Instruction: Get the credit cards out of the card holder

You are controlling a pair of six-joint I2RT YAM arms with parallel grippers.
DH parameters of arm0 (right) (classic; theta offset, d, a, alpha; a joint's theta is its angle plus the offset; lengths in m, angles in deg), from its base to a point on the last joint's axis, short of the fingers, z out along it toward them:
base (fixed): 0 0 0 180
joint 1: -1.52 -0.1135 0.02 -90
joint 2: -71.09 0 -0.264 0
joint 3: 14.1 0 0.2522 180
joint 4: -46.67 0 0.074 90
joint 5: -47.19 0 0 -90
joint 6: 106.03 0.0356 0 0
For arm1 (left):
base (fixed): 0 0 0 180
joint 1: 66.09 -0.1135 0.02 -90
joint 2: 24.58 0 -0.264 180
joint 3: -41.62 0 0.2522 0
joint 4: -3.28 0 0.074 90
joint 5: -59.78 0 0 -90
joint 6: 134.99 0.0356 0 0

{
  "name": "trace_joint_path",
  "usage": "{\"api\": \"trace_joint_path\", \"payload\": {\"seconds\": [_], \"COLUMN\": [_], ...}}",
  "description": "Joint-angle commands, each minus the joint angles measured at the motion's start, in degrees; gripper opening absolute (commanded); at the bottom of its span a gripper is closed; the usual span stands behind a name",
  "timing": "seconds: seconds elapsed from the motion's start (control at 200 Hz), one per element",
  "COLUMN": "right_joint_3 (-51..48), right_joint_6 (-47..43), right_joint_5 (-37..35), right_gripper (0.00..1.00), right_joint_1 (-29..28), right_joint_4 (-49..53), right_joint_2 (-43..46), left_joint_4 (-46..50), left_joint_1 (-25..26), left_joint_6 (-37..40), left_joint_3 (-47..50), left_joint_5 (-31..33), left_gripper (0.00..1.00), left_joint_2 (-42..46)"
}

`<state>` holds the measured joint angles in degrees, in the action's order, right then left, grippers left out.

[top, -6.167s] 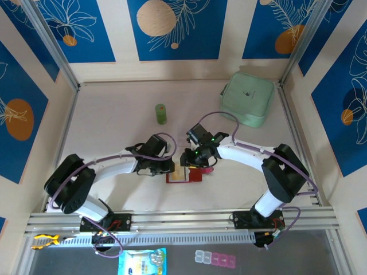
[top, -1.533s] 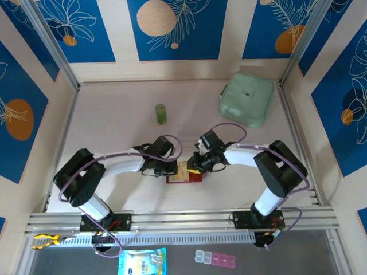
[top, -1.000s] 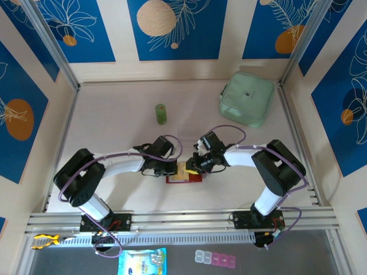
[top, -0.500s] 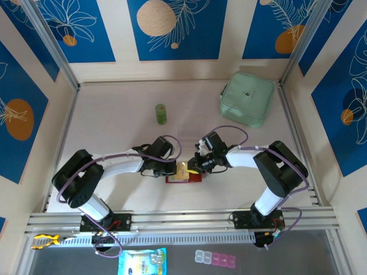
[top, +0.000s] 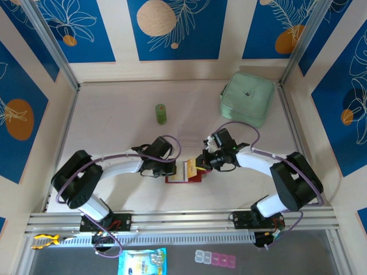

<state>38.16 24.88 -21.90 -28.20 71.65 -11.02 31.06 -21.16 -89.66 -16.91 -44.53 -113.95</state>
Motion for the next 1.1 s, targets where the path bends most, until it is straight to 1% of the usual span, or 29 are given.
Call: {"api": "trace_joint_path", "payload": {"seconds": [0.0,0.14,0.225,0.345,0.375,0.435,0.51,0.64,0.795,0.945,1.095], "right_joint_3": [3.4,7.5,10.2,15.8,17.3,20.5,24.6,31.3,42.7,52.2,60.7], "right_joint_6": [-8.3,-18.0,-24.2,-37.9,-40.5,-45.0,-50.3,-62.3,-70.9,-80.6,-85.2], "right_joint_5": [-0.3,-1.4,-3.3,-2.5,-3.7,-5.4,-6.9,-12.3,-17.8,-20.0,-22.4], "right_gripper": [0.05,0.05,0.04,0.06,0.06,0.02,0.01,0.00,0.00,0.00,0.00], "right_joint_1": [0.7,1.0,1.2,1.2,1.4,2.4,3.6,2.0,1.4,0.9,0.5], "right_joint_4": [6.3,12.7,16.1,22.8,24.3,26.9,29.6,33.9,41.9,49.2,53.7], "right_joint_2": [2.4,2.5,2.0,-1.1,-2.2,-4.4,-7.0,-10.6,-16.9,-22.6,-28.4], "left_joint_4": [3.6,5.3,5.6,6.9,7.0,7.0,7.4,7.7,7.9,8.6,9.0], "left_joint_1": [0.4,0.3,0.2,-0.2,-0.3,-0.6,-0.7,-0.9,-1.1,-1.1,-1.2], "left_joint_6": [0.1,0.9,1.3,1.5,1.5,1.5,1.5,1.4,1.4,1.8,1.9], "left_joint_3": [-1.3,-1.7,-1.1,-0.2,0.1,0.6,1.2,2.4,3.2,3.7,4.0], "left_joint_5": [2.3,4.1,5.1,7.6,7.9,8.2,8.6,9.3,9.6,10.1,10.3], "left_gripper": [0.08,0.10,0.12,0.13,0.13,0.13,0.14,0.14,0.14,0.14,0.15], "left_joint_2": [2.9,5.0,6.5,8.6,9.1,9.9,10.8,11.9,12.4,12.6,12.6]}}
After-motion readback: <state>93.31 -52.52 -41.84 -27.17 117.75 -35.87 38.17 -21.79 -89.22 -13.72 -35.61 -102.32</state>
